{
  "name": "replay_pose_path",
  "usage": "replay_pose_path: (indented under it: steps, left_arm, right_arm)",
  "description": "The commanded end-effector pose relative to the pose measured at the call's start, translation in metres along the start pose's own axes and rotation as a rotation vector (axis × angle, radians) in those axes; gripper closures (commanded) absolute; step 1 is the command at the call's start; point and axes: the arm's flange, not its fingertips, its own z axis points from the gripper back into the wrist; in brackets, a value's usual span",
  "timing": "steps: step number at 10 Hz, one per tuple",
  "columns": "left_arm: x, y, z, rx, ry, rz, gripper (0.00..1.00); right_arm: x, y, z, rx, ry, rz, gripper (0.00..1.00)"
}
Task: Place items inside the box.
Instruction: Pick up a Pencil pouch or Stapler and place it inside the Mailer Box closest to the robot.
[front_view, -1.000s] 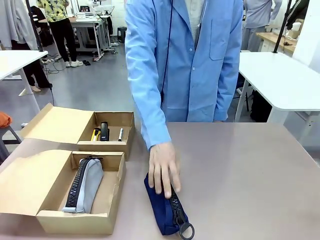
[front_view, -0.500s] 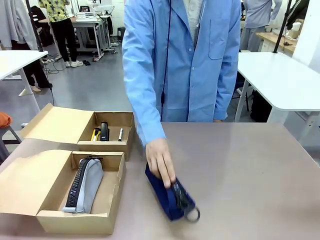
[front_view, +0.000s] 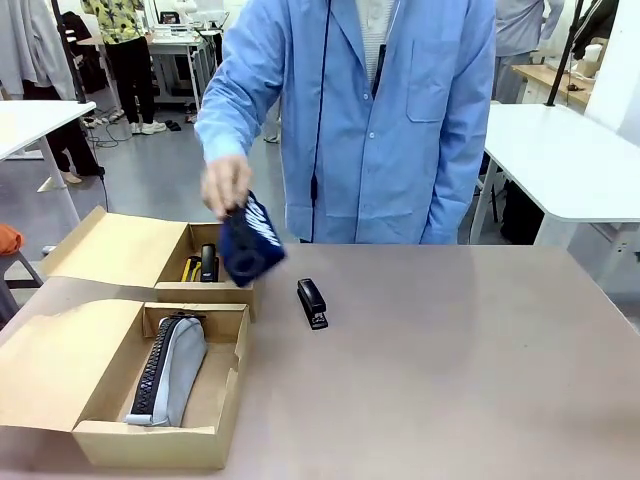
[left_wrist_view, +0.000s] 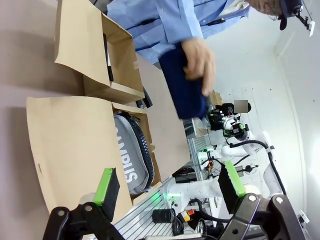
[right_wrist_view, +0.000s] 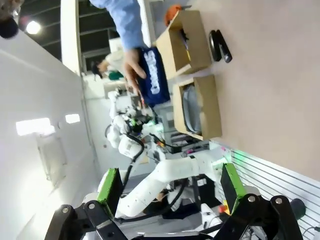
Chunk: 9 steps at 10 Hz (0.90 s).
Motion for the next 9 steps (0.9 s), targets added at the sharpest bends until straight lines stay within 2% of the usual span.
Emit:
replay_pose_path:
  steps: [1, 3, 4, 5, 6, 7, 8, 9]
  left_arm:
    - [0.0, -0.002, 0.0, -0.017, -0.011, -0.018, 0.0]
    - [0.0, -0.002, 0.0, -0.017, -0.011, -0.018, 0.0]
    - [0.0, -0.002, 0.0, -0.017, -0.011, -0.018, 0.0]
    - [0.0, -0.002, 0.0, -0.017, -0.011, -0.018, 0.0]
    - [0.0, -0.002, 0.0, -0.017, -0.011, -0.018, 0.0]
    - [0.0, -0.002, 0.0, -0.017, -0.011, -0.018, 0.0]
    - [0.0, -0.002, 0.0, -0.017, -0.011, -0.018, 0.0]
    - [0.0, -0.002, 0.0, -0.017, -0.011, -0.018, 0.0]
  right_arm:
    - [0.01, 0.053, -0.073, -0.171, 0.084, 0.11, 0.0]
    - [0.018, 0.098, -0.18, -0.391, 0.22, 0.222, 0.0]
    - [0.016, 0.108, -0.242, -0.519, 0.301, 0.258, 0.0]
    - [0.003, 0.105, -0.31, -0.67, 0.351, 0.306, 0.0]
    - [-0.009, 0.095, -0.357, -0.776, 0.361, 0.367, 0.0]
    - [-0.011, 0.089, -0.376, -0.83, 0.269, 0.426, 0.0]
    - [-0.045, 0.103, -0.337, -0.616, 0.38, 0.345, 0.0]
    - [-0.045, 0.103, -0.337, -0.616, 0.38, 0.345, 0.0]
